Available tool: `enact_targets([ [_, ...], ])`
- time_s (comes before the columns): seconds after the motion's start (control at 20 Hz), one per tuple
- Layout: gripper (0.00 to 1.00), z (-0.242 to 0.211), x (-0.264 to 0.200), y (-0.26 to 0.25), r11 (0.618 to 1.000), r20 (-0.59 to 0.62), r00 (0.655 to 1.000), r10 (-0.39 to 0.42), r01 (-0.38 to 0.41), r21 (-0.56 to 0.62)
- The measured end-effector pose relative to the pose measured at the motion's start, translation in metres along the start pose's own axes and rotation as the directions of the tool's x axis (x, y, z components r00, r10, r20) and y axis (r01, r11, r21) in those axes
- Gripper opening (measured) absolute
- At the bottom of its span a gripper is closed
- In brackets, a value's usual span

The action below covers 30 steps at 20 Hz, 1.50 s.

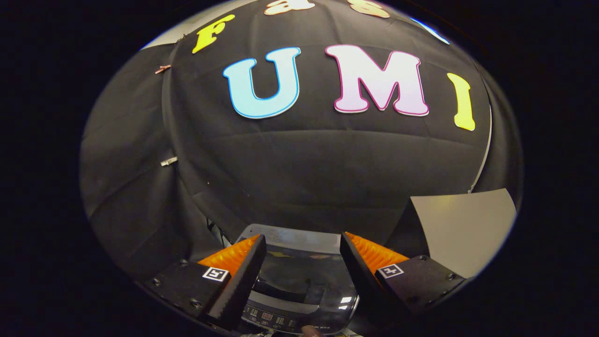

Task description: Put the clothes into the washing machine and then close the washing machine lid.

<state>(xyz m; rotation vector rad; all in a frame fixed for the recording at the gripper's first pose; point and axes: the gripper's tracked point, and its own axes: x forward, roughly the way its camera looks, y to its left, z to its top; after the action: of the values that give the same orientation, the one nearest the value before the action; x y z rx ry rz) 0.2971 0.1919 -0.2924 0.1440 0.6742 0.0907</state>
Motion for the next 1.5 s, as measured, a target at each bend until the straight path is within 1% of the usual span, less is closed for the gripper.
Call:
enact_targets([
  [0.3,0.99,0.023,-0.056,-0.019,1.0,0.105,0.994,0.022,-0.02,-0.014],
  [0.5,0.99,0.044,-0.109,-0.035,0.999,0.206,0.978,0.029,-0.026,-0.02],
  [0.75,0.99,0.062,-0.175,-0.066,1.0,0.322,0.947,-0.004,0.013,-0.026],
  [0.9,0.99,0.069,-0.218,-0.087,0.998,0.391,0.92,-0.032,0.054,-0.045],
  [1.05,0.98,0.07,-0.259,-0.101,0.996,0.448,0.893,-0.041,0.07,-0.048],
  [1.15,0.98,0.066,-0.284,-0.109,0.996,0.47,0.882,-0.042,0.071,-0.044],
  [1.3,0.98,0.062,-0.317,-0.124,0.994,0.497,0.866,-0.057,0.097,-0.054],
  [1.5,0.98,0.051,-0.352,-0.14,0.99,0.503,0.861,-0.071,0.123,-0.071],
])
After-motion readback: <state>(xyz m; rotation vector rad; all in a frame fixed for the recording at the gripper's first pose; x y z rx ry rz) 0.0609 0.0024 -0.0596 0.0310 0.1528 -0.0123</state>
